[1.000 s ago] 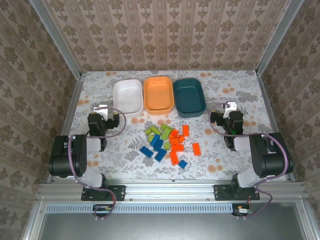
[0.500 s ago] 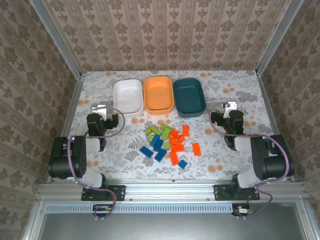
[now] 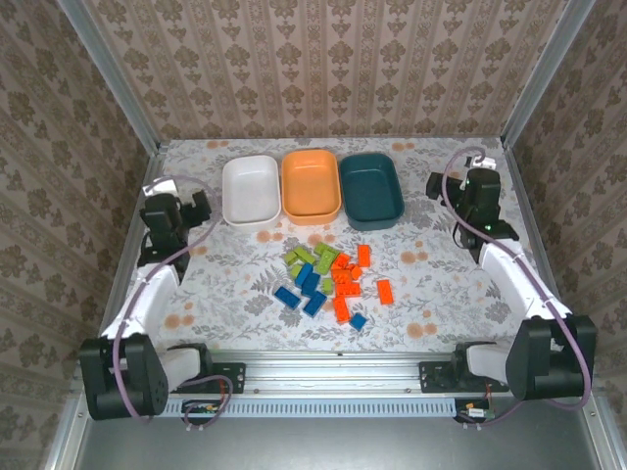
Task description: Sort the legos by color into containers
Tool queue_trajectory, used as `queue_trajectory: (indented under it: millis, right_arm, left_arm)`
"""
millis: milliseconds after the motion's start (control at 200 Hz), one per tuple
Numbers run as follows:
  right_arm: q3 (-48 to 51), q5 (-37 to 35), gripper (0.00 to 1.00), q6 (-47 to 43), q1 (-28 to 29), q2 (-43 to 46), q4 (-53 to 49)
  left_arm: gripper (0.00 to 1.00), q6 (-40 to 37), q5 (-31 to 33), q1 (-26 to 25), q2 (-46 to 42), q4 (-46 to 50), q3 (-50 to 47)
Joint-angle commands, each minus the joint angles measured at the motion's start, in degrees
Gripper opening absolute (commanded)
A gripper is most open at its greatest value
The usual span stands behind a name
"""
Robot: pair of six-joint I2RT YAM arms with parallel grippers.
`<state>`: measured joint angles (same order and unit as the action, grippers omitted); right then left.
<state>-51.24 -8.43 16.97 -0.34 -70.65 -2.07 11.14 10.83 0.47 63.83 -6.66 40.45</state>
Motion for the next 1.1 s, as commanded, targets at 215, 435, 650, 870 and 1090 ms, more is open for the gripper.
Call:
queue_trajectory:
  millis: [215, 435, 650, 870, 1090]
  right_arm:
    - [-19.06, 10.23, 1.0, 9.27, 1.87, -6.44, -38.53]
    - [-24.21, 9.2, 0.98, 8.23, 10.08, -12.31, -54.21]
    - [-20.11, 8.08, 0.95, 10.94, 17.31, -14.57, -59.12]
    - [-12.62, 7.33, 0.89, 14.57, 23.17, -16.9, -56.52]
    - [-9.11, 7.2, 0.81, 16.19, 28.94, -19.78, -50.9]
  left_arm:
    - [1.0, 6.23, -5.59, -2.87, -6.66, 25.55, 9.44]
    - [1.0, 4.99, -12.18, -9.51, -4.17, 32.64, 11.46]
    - [1.0, 6.9, -18.58, -13.65, -0.51, 35.22, 10.24]
    - [1.0, 9.53, -21.36, -16.47, 3.05, 33.64, 8.41]
    - [1.0, 10.73, -22.18, -17.65, 4.46, 33.46, 8.46]
